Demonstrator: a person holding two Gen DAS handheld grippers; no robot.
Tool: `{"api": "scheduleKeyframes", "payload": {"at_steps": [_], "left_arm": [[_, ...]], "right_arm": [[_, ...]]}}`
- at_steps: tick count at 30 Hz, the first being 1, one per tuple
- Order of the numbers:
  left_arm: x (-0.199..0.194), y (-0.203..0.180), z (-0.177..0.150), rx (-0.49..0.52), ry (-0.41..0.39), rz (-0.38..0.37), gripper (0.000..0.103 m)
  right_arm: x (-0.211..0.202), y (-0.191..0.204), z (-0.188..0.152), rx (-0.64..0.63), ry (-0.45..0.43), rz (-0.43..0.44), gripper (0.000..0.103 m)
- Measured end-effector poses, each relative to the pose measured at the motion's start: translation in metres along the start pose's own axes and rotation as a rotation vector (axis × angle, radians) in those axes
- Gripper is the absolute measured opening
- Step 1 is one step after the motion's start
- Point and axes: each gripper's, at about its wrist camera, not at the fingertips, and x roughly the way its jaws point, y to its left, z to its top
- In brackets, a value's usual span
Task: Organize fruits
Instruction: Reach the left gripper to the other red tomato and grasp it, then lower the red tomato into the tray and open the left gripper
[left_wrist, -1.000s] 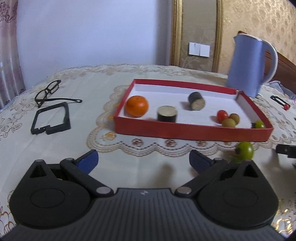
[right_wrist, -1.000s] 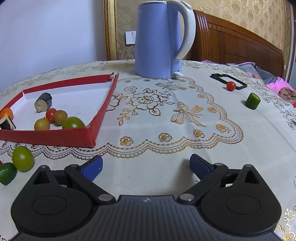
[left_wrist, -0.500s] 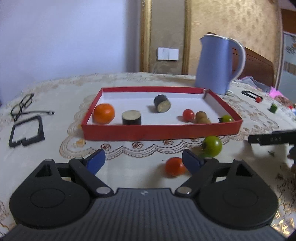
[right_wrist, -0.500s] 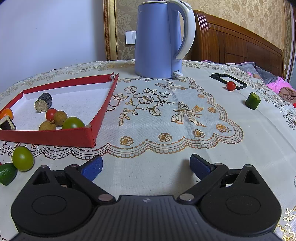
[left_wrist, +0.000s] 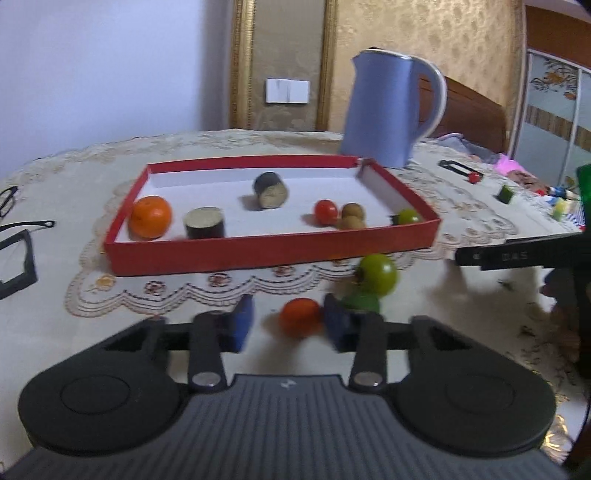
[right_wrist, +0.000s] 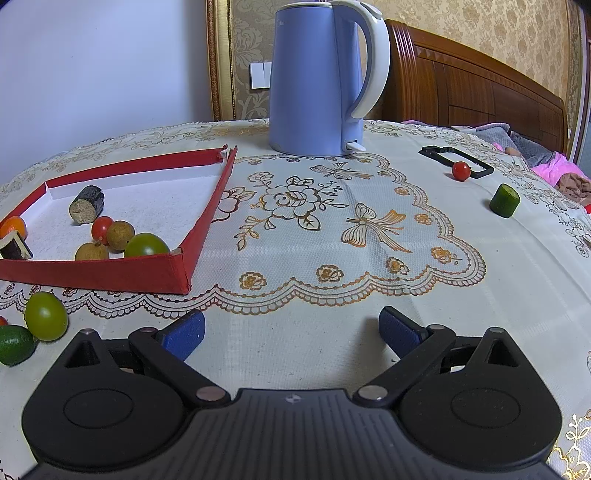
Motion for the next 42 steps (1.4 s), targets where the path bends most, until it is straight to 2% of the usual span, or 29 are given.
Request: {"api": "scheduleKeyframes", "payload": {"at_steps": [3, 5, 6, 17, 24, 29, 34, 42], "left_arm": [[-0.002, -0.009, -0.004, 0.05, -0.02, 0.017, 0.031], [-0.003, -0.013, -0.005, 0.061, -0.022, 0.006, 0.022], [-0.003, -0.013, -0.006, 0.061, -0.021, 0.0, 0.022], [-0.005, -0.016, -0.007, 0.076, -0.038, 0.026, 0.021], [-0.014, -0.022, 0.005, 0.099, -0.075, 0.032, 0.021], [-0.001, -0.023, 0.027, 0.087, -0.075, 0.064, 0.021], [0.021, -0.021, 0.05, 0.056, -0.09, 0.133, 0.021], [0.062, -0.012, 0.065, -0.01, -0.058, 0.244, 0.021]], "right_arm": [[0.0, 0.0, 0.0, 0.002, -0.001, 0.001, 0.101], [-0.001, -0.001, 0.0, 0.005, -0.002, 0.004, 0.101], [-0.001, -0.001, 0.0, 0.006, -0.002, 0.004, 0.101], [0.0, -0.002, 0.0, 0.011, -0.004, 0.007, 0.101], [0.0, -0.002, 0.0, 0.011, -0.004, 0.007, 0.101], [0.0, -0.002, 0.0, 0.014, -0.005, 0.009, 0.101], [-0.001, -0.003, 0.0, 0.016, -0.007, 0.011, 0.101], [0.0, -0.003, 0.0, 0.017, -0.007, 0.011, 0.101]]}}
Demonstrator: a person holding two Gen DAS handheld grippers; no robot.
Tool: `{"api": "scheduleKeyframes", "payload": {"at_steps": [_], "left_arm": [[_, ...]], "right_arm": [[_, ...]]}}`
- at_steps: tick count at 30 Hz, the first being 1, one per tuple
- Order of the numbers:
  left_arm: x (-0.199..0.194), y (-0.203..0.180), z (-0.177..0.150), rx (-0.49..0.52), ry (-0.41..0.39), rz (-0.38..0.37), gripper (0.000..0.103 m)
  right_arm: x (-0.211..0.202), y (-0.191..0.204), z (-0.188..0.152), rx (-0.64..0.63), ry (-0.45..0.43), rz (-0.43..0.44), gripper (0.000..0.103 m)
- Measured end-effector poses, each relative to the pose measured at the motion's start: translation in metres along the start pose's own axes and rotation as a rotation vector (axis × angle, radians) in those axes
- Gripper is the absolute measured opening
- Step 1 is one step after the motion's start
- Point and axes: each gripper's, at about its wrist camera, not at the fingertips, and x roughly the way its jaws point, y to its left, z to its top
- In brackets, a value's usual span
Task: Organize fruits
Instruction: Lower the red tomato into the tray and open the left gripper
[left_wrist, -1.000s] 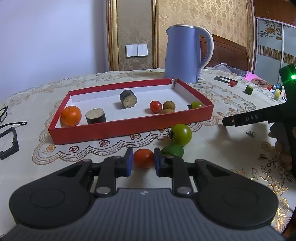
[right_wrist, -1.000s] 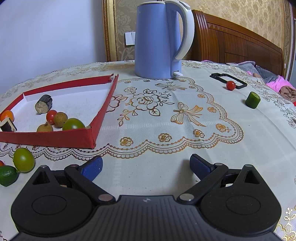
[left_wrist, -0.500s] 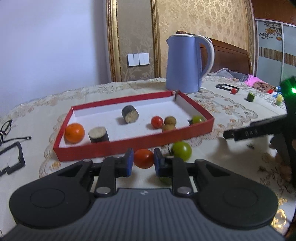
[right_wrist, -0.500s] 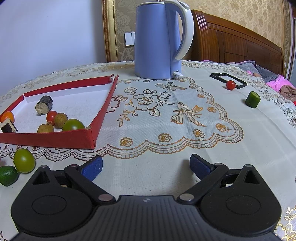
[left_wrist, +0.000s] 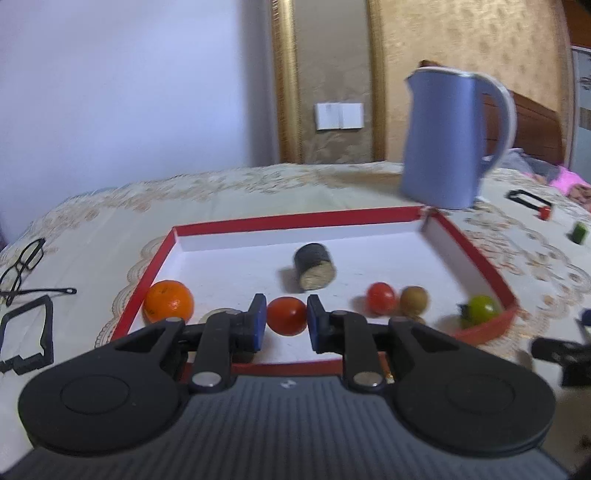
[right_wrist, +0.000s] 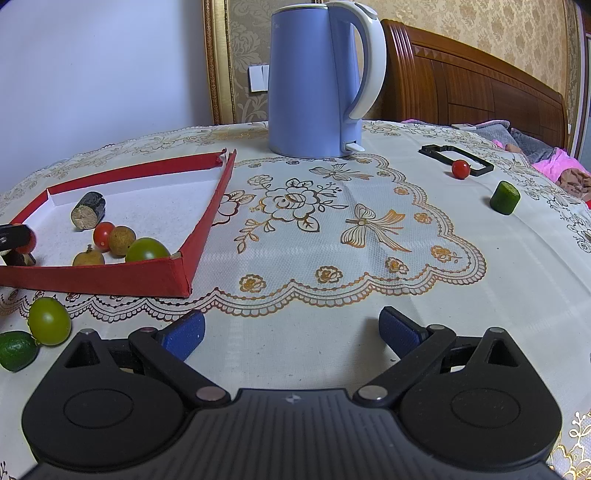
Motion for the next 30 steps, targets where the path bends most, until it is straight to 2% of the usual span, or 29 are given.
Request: {"api": "scheduleKeyframes", "payload": {"at_steps": [6, 11, 26, 28, 30], "left_arm": [[0.016, 0.003, 0.003, -0.033, 0.01, 0.04, 0.021], [0.029, -0.001, 0.002, -0.016, 0.023, 0.08, 0.021], [0.033, -0.007, -0.004, 0.006, 0.024, 0.098, 0.023], [0.032, -0.008, -0.005, 0.018, 0.023, 0.099, 0.028], [0.029, -0.007, -0.007, 0.014, 0.031, 0.087, 0.047]], "right_arm": [[0.0, 0.0, 0.0, 0.0, 0.0, 0.0, 0.101], [0.0, 0.0, 0.0, -0.001, 0.0, 0.0, 0.101], [0.0, 0.0, 0.0, 0.002, -0.001, 0.002, 0.101], [0.0, 0.0, 0.0, 0.002, -0.001, 0.002, 0.101], [0.0, 0.0, 0.0, 0.002, -0.001, 0.002, 0.101]]}}
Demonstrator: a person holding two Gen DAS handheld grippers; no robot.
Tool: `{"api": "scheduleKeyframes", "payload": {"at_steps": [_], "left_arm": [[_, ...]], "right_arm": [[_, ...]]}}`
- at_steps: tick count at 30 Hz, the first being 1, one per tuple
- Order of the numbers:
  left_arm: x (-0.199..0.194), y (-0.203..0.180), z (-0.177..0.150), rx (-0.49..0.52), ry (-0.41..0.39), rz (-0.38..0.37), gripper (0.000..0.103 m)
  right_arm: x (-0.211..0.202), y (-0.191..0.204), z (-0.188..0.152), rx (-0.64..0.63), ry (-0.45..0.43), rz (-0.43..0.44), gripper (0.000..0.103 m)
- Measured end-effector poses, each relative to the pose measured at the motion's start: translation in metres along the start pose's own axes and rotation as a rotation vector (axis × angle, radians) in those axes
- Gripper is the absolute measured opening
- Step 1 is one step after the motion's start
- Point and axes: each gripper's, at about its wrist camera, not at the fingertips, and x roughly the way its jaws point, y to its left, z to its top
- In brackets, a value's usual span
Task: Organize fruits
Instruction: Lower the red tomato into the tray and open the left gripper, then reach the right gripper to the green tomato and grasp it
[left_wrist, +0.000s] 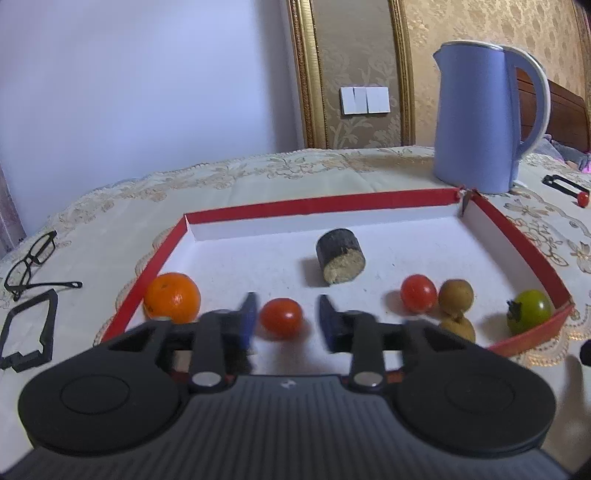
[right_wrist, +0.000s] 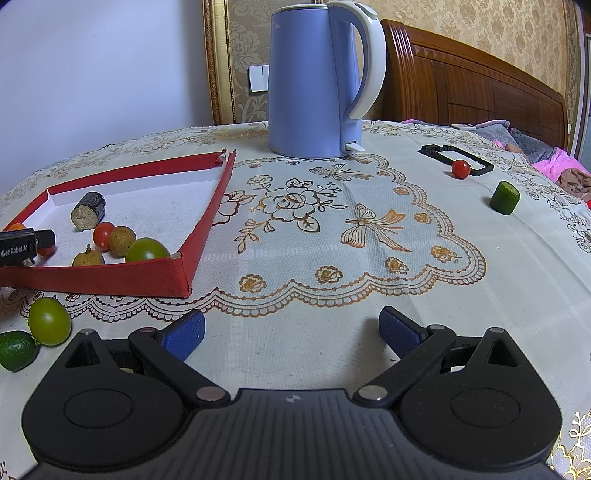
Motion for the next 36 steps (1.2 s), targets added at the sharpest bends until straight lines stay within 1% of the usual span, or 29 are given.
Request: {"api": "scheduleKeyframes", "payload": {"at_steps": [1, 3, 5, 6, 7, 9, 11, 13, 16, 19, 22, 25, 27, 28, 29, 30, 32, 34, 36], "left_arm": [[-0.002, 0.002, -0.001, -0.007, -0.001, 0.0, 0.055], [-0.008, 0.007, -0.002, -0.017, -0.013, -0.002, 0.057], [-0.014, 0.015, -0.005, -0.039, -0.003, -0.034, 0.062], [-0.016, 0.018, -0.007, -0.05, 0.004, -0.037, 0.062], [-0.019, 0.023, -0.01, -0.059, 0.005, -0.034, 0.064], [-0.028, 0.031, -0.013, -0.076, -0.012, -0.031, 0.067], [-0.036, 0.04, -0.015, -0.102, -0.027, -0.039, 0.075], [-0.043, 0.045, -0.017, -0.11, -0.032, -0.031, 0.08], [-0.048, 0.052, -0.023, -0.126, -0.007, -0.049, 0.08], [-0.048, 0.06, -0.032, -0.142, 0.042, -0.05, 0.081], [-0.041, 0.068, -0.041, -0.168, 0.105, -0.02, 0.081], [-0.04, 0.071, -0.043, -0.183, 0.102, -0.031, 0.084], [-0.038, 0.067, -0.043, -0.156, 0.115, -0.024, 0.091], [-0.037, 0.065, -0.043, -0.144, 0.122, -0.023, 0.096], [-0.035, 0.064, -0.042, -0.136, 0.128, -0.024, 0.097], [-0.035, 0.063, -0.042, -0.131, 0.131, -0.021, 0.097], [-0.034, 0.063, -0.042, -0.127, 0.133, -0.019, 0.098], [-0.032, 0.063, -0.042, -0.13, 0.143, -0.007, 0.103], [-0.031, 0.064, -0.042, -0.134, 0.144, -0.007, 0.103]], "right_arm": [[0.0, 0.0, 0.0, 0.001, 0.0, 0.001, 0.101], [0.0, 0.0, 0.0, 0.0, 0.0, 0.0, 0.101], [0.0, 0.0, 0.0, 0.001, 0.0, 0.0, 0.101], [0.0, 0.0, 0.0, 0.0, 0.0, 0.0, 0.101], [0.0, 0.0, 0.0, 0.0, 0.0, 0.0, 0.101], [0.0, 0.0, 0.0, 0.001, 0.0, 0.001, 0.101], [0.0, 0.0, 0.0, 0.0, 0.0, 0.0, 0.101], [0.0, 0.0, 0.0, 0.002, -0.001, 0.001, 0.101], [0.0, 0.0, 0.0, 0.001, -0.001, 0.001, 0.101], [0.0, 0.0, 0.0, 0.0, 0.0, 0.0, 0.101], [0.0, 0.0, 0.0, -0.001, 0.0, -0.001, 0.101], [-0.001, -0.001, 0.0, 0.006, -0.003, 0.005, 0.101], [-0.002, -0.002, 0.0, 0.017, -0.011, 0.014, 0.101], [-0.003, -0.003, 0.0, 0.025, -0.017, 0.017, 0.101], [-0.005, -0.003, -0.002, 0.034, -0.021, 0.021, 0.101], [-0.009, -0.004, -0.003, 0.045, -0.032, 0.036, 0.101], [-0.02, -0.001, -0.009, 0.068, -0.062, 0.111, 0.101], [-0.03, 0.009, -0.012, 0.064, -0.08, 0.19, 0.101], [-0.038, 0.026, -0.013, 0.046, -0.09, 0.246, 0.101]]}}
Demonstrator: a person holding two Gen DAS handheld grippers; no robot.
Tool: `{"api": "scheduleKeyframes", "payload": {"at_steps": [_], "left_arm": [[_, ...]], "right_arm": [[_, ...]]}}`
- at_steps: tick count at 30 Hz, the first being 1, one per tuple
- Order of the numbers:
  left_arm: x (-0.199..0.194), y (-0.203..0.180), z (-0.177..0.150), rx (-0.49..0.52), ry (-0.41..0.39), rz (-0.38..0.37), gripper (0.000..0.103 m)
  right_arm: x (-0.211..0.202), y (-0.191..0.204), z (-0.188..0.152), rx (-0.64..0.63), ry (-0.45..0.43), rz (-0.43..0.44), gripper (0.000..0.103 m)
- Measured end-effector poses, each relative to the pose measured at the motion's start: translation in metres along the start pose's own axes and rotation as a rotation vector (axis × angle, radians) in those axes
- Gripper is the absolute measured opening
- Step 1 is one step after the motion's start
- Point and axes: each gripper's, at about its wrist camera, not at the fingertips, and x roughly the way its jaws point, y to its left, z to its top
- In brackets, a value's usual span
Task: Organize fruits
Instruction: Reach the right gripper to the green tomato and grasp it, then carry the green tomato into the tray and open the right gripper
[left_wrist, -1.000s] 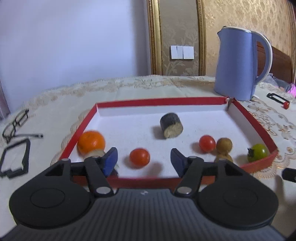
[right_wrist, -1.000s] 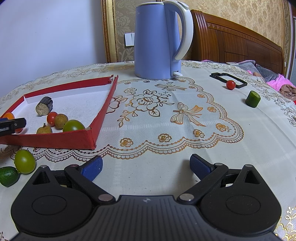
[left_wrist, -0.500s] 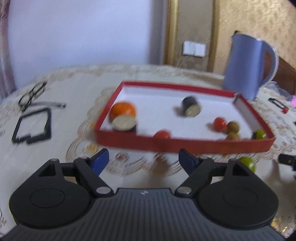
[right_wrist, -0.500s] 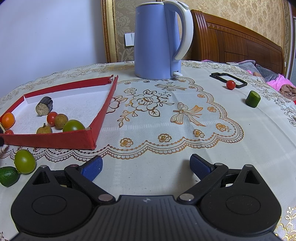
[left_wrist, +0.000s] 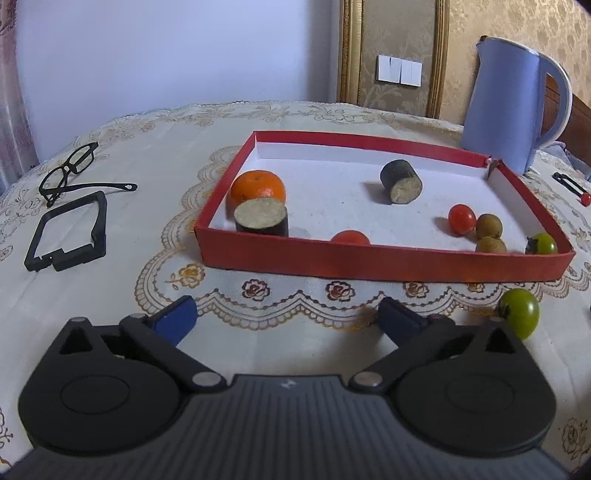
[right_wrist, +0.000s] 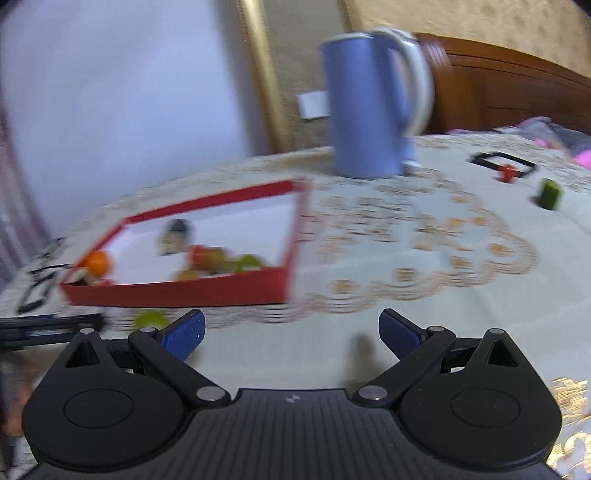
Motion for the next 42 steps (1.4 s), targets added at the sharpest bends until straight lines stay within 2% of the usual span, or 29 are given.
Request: {"api": "scheduleKeyframes", "payload": {"at_steps": [3, 6, 11, 16, 22, 24, 26, 28, 32, 42], "left_arm": [[0.0, 0.0, 0.0, 0.0, 0.0, 0.001, 0.103], [0.0, 0.0, 0.0, 0.0, 0.0, 0.0, 0.103], [0.0, 0.0, 0.0, 0.001, 0.0, 0.001, 0.103], [-0.001, 0.0, 0.0, 0.001, 0.0, 0.001, 0.103], [-0.001, 0.0, 0.0, 0.001, 0.0, 0.001, 0.103], [-0.001, 0.0, 0.0, 0.001, 0.0, 0.001, 0.103], [-0.001, 0.0, 0.0, 0.001, 0.0, 0.001, 0.103], [-0.001, 0.0, 0.0, 0.001, 0.0, 0.0, 0.103], [-0.001, 0.0, -0.001, 0.001, 0.0, 0.0, 0.103], [-0.001, 0.0, -0.001, 0.001, 0.0, 0.0, 0.103]], "right_arm": [[-0.001, 0.027, 0.002, -0.044, -0.004, 0.043, 0.1], [0.004, 0.047, 0.004, -0.081, 0.006, 0.051, 0.092], [0.025, 0.062, 0.007, -0.069, 0.067, 0.079, 0.072], [0.038, 0.078, 0.002, -0.101, 0.099, 0.092, 0.071], [0.045, 0.083, 0.002, -0.094, 0.093, 0.08, 0.07], [0.046, 0.081, 0.002, -0.078, 0.092, 0.087, 0.063], [0.045, 0.08, 0.002, -0.068, 0.093, 0.104, 0.047], [0.042, 0.083, 0.002, -0.08, 0.091, 0.11, 0.04], [0.038, 0.088, -0.001, -0.11, 0.067, 0.086, 0.035], [0.015, 0.083, 0.004, -0.123, -0.014, 0.094, 0.035]]}}
